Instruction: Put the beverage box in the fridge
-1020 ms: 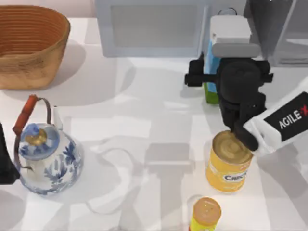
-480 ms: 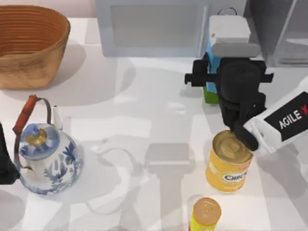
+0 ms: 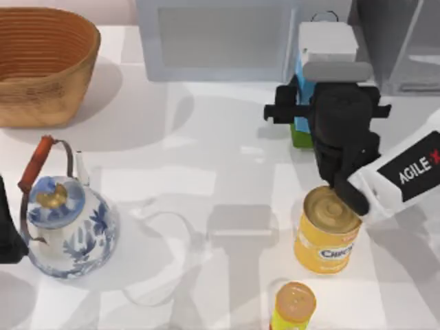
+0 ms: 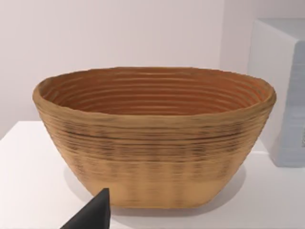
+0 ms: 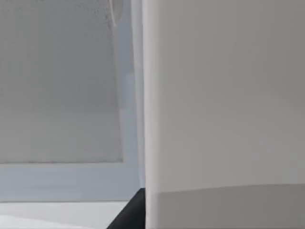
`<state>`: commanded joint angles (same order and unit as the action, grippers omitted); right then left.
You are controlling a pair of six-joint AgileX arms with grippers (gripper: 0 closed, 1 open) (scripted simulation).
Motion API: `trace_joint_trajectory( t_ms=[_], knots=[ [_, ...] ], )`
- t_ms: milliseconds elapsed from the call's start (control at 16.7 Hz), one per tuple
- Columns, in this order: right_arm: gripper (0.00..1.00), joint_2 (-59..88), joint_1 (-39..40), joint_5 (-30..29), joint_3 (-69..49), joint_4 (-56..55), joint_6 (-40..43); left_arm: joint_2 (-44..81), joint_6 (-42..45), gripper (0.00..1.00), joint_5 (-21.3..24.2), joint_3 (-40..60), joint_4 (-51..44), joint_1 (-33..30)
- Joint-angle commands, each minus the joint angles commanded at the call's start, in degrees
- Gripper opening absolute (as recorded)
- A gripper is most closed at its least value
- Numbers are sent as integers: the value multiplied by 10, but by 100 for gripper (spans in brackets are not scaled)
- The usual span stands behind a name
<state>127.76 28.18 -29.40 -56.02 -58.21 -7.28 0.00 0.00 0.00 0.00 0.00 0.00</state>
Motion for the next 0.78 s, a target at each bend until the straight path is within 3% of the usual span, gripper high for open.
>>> trace_joint_trajectory(
  t_ms=[360,780],
  knots=[
    [0,-50,-1,2,-26,40,-6,0,0,100,0,0,0,0],
    [0,-177,1,3,-72,265,4,0,0,100,0,0,0,0]
  ],
)
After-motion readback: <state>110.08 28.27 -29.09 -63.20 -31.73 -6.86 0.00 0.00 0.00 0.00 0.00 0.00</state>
